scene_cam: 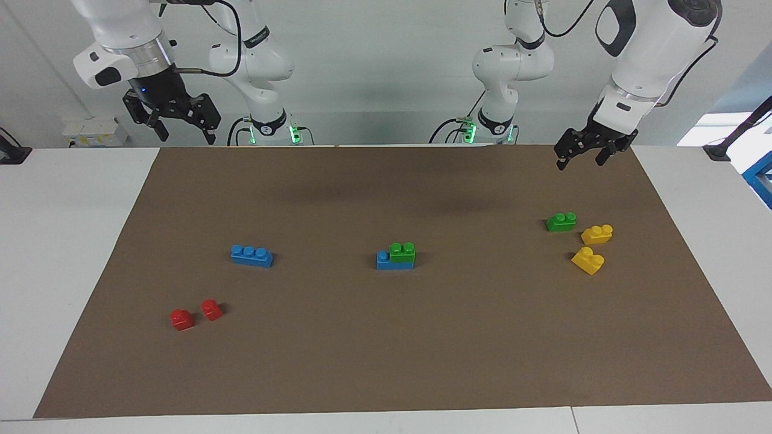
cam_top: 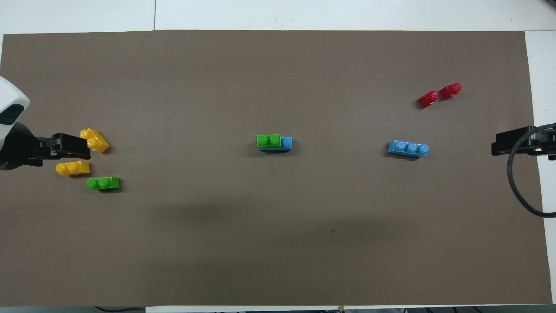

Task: Remove green block with left arm and hold with right
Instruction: 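Raise both grippers from rest and start moving toward the table center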

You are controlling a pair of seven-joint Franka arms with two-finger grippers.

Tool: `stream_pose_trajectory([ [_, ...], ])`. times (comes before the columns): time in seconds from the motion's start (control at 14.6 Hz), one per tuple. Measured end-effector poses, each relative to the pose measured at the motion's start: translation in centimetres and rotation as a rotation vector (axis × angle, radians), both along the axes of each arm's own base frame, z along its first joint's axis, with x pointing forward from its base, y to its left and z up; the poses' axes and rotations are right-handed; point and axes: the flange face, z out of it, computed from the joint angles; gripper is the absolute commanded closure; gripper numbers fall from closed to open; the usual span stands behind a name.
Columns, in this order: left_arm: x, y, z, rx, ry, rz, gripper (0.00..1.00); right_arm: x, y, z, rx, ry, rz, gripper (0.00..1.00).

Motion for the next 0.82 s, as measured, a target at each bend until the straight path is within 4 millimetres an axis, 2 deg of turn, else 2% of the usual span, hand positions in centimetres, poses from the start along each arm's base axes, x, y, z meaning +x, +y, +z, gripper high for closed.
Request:
stream_pose_trajectory([
  [0.34,0.0,0.0,0.0,0.000,0.000,-0.001,0.00,0.0,0.0,-0.1,0.000,0.001,-0.002,0.01],
  [0.48,0.0,0.0,0.0,0.000,0.000,-0.001,0.00,0.1,0.1,-0.4,-0.001,0.002,-0.054,0.03],
  [0.68,0.0,-0.2,0.1,-0.001,-0.001,-0.003,0.00,0.7,0.3,-2.1,0.002,-0.006,-0.160,0.04],
  [0.82,0.0,-0.4,0.1,-0.008,-0.006,0.048,0.00,1.5,1.1,-4.5,0.074,0.038,-0.329,0.04],
])
